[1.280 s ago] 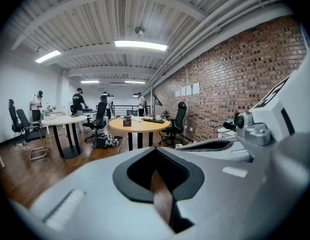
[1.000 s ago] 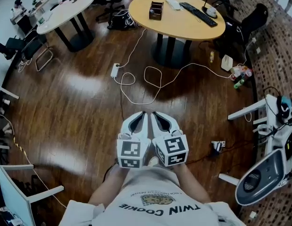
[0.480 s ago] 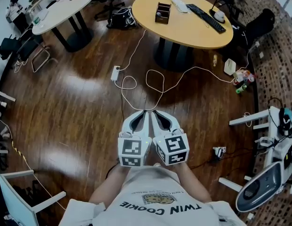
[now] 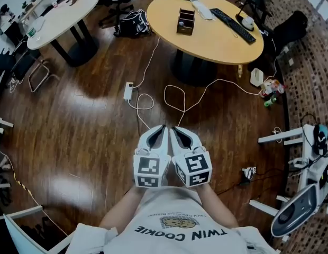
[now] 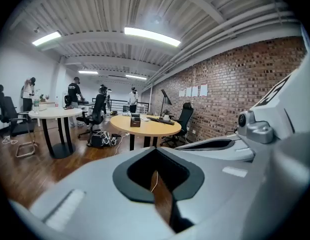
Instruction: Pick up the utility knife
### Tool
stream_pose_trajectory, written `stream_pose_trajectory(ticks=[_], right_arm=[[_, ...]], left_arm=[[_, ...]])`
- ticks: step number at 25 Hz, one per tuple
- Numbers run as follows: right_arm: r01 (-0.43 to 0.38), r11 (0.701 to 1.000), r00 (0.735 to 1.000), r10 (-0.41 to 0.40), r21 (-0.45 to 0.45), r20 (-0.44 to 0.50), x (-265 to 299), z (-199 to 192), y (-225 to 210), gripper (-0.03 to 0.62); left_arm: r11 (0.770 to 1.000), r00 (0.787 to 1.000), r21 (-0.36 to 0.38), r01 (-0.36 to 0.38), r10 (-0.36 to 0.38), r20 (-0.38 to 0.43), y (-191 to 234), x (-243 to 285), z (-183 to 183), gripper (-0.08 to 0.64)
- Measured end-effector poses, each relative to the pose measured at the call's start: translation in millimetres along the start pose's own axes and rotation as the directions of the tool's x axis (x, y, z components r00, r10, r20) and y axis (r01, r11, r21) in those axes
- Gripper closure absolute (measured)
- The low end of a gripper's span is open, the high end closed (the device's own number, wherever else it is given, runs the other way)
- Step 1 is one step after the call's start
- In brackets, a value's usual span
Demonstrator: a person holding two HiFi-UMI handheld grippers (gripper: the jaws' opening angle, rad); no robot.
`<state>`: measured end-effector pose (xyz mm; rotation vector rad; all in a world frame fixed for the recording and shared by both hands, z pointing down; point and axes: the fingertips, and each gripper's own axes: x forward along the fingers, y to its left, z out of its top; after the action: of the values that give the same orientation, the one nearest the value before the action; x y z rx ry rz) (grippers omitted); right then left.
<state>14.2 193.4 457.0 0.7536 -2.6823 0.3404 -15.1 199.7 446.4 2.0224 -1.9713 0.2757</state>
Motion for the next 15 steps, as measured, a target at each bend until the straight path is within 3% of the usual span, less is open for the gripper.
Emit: stream_pose_trajectory(ticks=[15], right_arm=[[0.048, 0.999, 0.999, -0.048, -0.010, 0.017, 69, 31, 8, 0.591]], left_arm=[[0.998, 0.998, 0.013, 0.068, -0.068, 0.006, 63, 28, 15, 0.552]])
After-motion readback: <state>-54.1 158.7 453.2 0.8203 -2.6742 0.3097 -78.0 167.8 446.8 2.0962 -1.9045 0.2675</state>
